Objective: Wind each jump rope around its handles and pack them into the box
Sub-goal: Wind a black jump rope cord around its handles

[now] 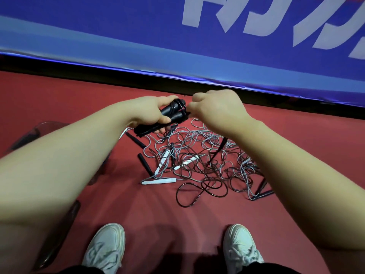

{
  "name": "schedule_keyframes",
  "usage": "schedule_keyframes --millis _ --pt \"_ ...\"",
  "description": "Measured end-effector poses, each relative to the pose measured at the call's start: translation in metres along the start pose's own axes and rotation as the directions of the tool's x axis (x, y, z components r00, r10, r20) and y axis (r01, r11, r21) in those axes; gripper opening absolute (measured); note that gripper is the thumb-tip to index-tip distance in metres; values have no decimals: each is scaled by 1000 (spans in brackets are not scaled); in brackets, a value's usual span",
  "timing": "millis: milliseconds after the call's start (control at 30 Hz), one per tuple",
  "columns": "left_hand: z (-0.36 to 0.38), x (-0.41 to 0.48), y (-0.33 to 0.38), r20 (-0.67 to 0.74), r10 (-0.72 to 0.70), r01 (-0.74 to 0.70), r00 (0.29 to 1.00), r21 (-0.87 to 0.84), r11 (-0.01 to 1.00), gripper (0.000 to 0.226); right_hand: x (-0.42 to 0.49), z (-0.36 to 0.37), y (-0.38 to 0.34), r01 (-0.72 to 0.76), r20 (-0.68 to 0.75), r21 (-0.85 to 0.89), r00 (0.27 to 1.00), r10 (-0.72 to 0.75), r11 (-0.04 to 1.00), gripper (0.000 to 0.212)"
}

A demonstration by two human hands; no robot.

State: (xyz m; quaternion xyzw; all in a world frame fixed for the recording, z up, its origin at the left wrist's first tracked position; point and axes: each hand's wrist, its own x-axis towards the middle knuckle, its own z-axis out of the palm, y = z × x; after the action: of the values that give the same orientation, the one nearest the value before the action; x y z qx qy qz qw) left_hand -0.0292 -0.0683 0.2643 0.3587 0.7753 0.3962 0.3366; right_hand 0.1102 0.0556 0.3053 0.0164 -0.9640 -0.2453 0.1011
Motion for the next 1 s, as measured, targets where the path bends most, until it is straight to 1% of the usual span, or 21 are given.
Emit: schedule_keyframes --millis 67,100,133,233,267,333,367,400,433,533,600,633,667,733,833,867,900,933,967,1000 --pt "5 0 1 49 -13 8 999 86 996 72 0 -6 8 -3 11 -8 1000 3 1000 24" --pt "7 -1 2 71 -22 11 997 142 990 69 -1 -7 13 -9 24 8 1000 8 1000 24" --pt "8 -2 3 94 -26 7 995 199 980 58 -2 -8 17 -14 39 38 999 13 999 25" --pt "13 -10 11 147 -63 8 987 352 936 10 -4 -8 27 -1 87 147 996 -12 989 24" --pt "16 -12 14 161 -74 -3 984 433 902 2 -3 -8 27 16 126 181 991 -40 983 24" --pt "22 -15 20 202 -82 -64 976 624 779 6 -1 -9 26 46 229 255 968 -107 966 23" --pt "26 -16 22 233 -83 -106 969 694 713 9 2 -9 23 61 277 286 950 -143 956 22" --pt "30 -16 23 273 -90 -145 958 730 668 9 4 -9 20 71 323 314 930 -177 947 21" --pt "35 -16 24 322 -101 -182 942 737 651 8 6 -9 19 65 371 351 906 -203 934 20" --pt "41 -14 23 430 -102 -266 897 709 653 18 7 -3 22 -29 490 511 831 -263 859 13" --pt "40 -14 21 476 -87 -290 875 661 692 17 3 6 30 -99 506 591 819 -272 801 11" --pt "38 -15 20 503 -82 -295 860 622 725 15 -1 12 34 -146 497 646 825 -268 749 10" --pt "37 -16 20 535 -72 -302 842 579 757 12 -5 19 38 -199 485 711 833 -266 674 9" --pt "35 -18 20 589 -43 -311 807 485 818 7 -12 33 41 -296 459 828 845 -273 476 11" --pt "31 -22 23 635 58 -299 770 280 912 7 -22 53 41 -394 431 901 860 -272 183 30" --pt "30 -24 25 636 86 -277 767 206 939 7 -24 57 42 -414 422 906 860 -286 90 36" --pt "29 -26 27 627 115 -253 770 135 958 5 -26 59 42 -424 407 905 868 -284 2 37" --pt "28 -28 30 608 152 -239 779 65 969 8 -26 59 42 -426 394 901 882 -258 -81 31" --pt "28 -29 33 577 194 -236 794 -1 972 13 -25 60 43 -403 369 904 905 -213 -145 28" --pt "27 -29 35 538 232 -240 811 -57 969 15 -22 61 41 -380 358 905 923 -137 -192 29"
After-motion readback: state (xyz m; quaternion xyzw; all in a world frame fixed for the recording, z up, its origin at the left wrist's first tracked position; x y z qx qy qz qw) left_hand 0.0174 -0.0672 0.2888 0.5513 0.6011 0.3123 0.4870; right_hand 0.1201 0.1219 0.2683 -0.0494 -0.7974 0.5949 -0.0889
